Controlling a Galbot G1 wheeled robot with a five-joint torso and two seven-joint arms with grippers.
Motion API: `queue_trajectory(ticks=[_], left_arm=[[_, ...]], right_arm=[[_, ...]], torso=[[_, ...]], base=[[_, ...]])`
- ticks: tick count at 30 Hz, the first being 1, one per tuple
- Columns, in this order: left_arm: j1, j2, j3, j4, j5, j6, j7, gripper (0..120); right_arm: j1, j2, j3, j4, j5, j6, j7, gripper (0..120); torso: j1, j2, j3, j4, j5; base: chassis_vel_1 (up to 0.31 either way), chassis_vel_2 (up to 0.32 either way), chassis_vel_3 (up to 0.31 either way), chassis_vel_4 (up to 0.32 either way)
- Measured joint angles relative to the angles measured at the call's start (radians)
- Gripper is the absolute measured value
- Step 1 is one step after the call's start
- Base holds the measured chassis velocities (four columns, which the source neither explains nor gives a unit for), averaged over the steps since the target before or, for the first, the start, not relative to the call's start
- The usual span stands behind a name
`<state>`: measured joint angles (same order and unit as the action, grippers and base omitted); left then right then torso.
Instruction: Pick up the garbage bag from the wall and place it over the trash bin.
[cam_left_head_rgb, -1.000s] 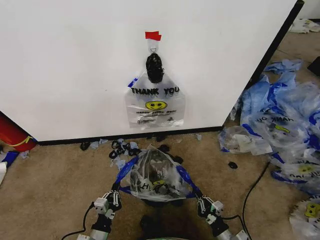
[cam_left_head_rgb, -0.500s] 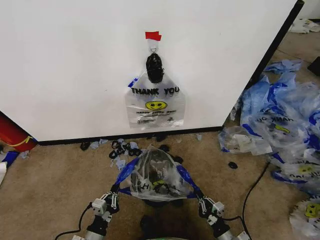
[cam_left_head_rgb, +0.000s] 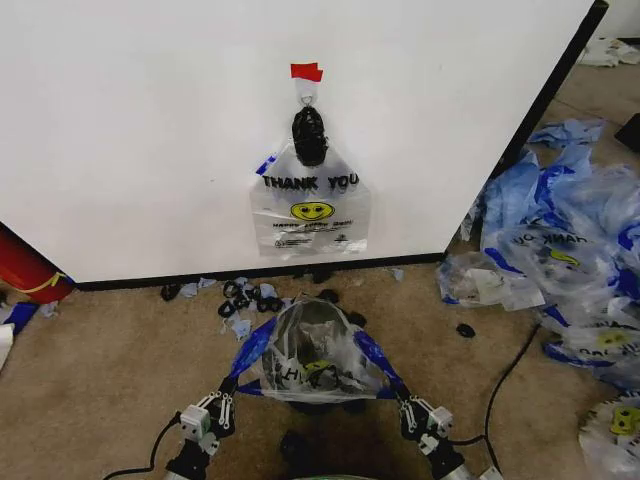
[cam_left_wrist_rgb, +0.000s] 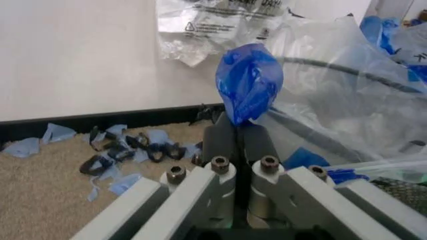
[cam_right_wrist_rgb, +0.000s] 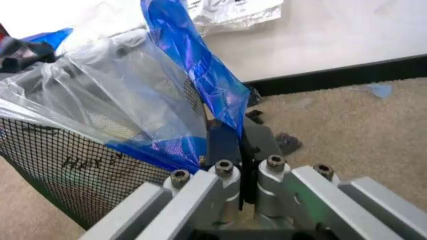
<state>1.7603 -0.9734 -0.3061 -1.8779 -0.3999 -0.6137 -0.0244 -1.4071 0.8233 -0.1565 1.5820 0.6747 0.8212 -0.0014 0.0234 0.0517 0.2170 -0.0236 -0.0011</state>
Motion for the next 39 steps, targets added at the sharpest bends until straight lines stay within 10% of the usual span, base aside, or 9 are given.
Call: queue_trajectory(ticks=[39], left_arm=[[0.017, 0.072, -0.011, 0.055, -0.019, -0.005, -0.01, 0]], right_arm=[[0.021, -0.002, -0.007, -0.058, -0.012, 0.002, -0.001, 0]], torso=[[0.0, 0.0, 0.0, 0.0, 0.0]], base=[[0.0, 0.0, 0.0, 0.0]])
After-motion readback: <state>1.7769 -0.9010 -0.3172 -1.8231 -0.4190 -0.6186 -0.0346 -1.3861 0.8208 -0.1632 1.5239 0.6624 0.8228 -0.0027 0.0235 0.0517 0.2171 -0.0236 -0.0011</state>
